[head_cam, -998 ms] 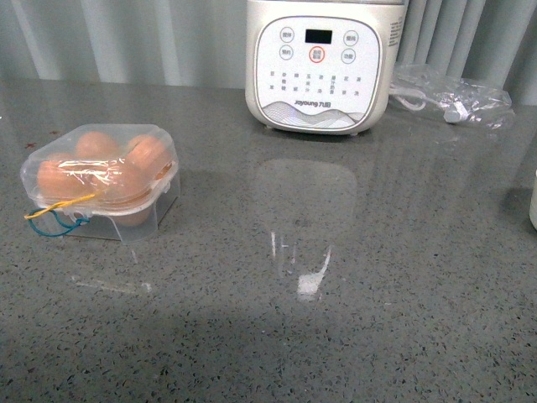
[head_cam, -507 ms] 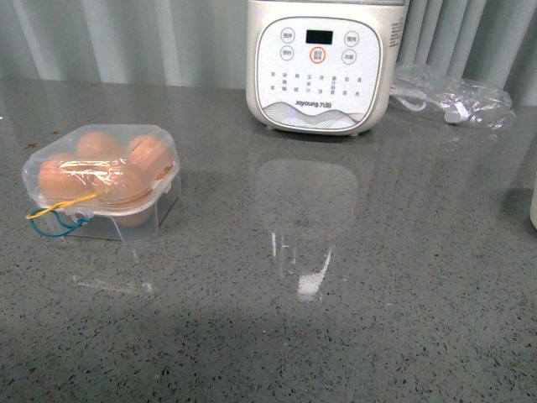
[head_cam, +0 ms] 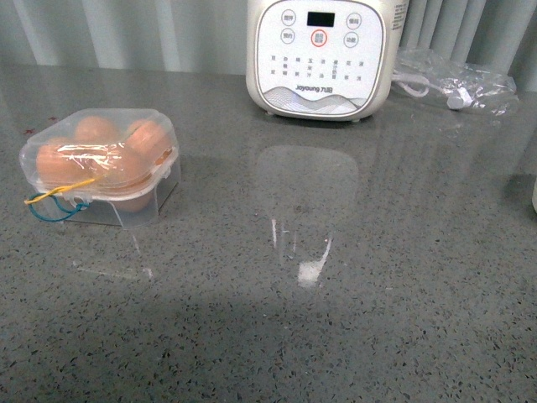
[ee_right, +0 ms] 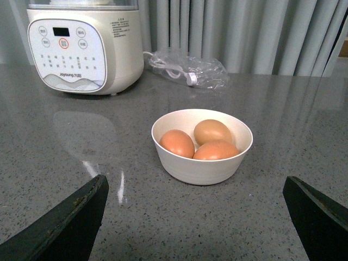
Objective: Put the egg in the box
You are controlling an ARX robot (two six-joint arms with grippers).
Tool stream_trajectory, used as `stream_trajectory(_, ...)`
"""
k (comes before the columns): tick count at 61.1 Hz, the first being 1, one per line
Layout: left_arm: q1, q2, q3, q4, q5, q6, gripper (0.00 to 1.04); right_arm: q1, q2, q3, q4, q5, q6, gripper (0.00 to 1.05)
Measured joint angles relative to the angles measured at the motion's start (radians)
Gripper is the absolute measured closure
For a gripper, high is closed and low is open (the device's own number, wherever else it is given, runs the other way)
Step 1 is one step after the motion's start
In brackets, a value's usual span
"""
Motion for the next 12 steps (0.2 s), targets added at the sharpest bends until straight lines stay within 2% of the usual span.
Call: stream_trajectory(12,0.000,0.000,0.000,0.000,0.000,0.000,0.07,0.000,0.000,0.000,0.000,0.000,0.000,0.07)
